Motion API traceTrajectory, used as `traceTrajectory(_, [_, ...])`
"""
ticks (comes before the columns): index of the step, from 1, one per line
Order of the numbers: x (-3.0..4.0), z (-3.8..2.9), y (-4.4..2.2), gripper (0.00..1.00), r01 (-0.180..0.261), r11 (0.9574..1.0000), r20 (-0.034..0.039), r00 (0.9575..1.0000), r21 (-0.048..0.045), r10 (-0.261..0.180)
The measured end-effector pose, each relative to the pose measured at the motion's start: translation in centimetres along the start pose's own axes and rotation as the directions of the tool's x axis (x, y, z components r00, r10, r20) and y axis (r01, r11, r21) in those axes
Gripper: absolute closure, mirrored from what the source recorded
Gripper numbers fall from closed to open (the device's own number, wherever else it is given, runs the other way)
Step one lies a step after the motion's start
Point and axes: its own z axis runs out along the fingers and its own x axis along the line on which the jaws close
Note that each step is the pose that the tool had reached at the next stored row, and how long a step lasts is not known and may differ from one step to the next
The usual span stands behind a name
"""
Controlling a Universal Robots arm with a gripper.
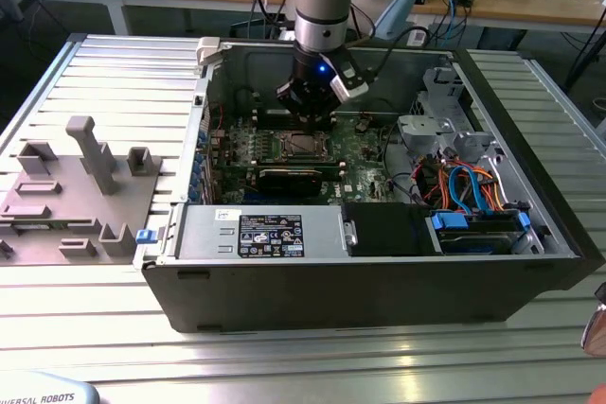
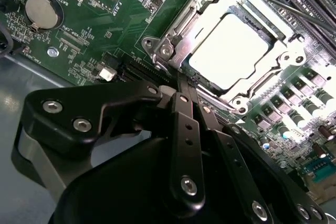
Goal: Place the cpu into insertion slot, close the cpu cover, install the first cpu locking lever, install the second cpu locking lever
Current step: 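Install the first cpu locking lever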
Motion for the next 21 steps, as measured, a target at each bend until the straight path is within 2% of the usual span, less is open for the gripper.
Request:
traceTrajectory(4, [-0.14, 0.06, -0.04, 0.89, 0.0, 1.0, -0.001, 1.0, -0.0014, 0.0])
traceTrajectory(10, [-0.25, 0.21, -0.01, 0.89, 0.0, 0.9999, -0.0003, 1.0, -0.0168, 0.0])
traceTrajectory(13, [-0.26, 0.22, 0.01, 0.89, 0.0, 0.9998, 0.0001, 1.0, -0.0175, 0.0])
traceTrajectory(18, [-0.28, -0.39, 0.02, 0.89, 0.0, 0.9999, 0.0001, 1.0, -0.0155, 0.0])
traceTrajectory(21, [-0.25, -0.47, -0.14, 0.89, 0.0, 0.9999, -0.0002, 1.0, -0.0148, 0.0])
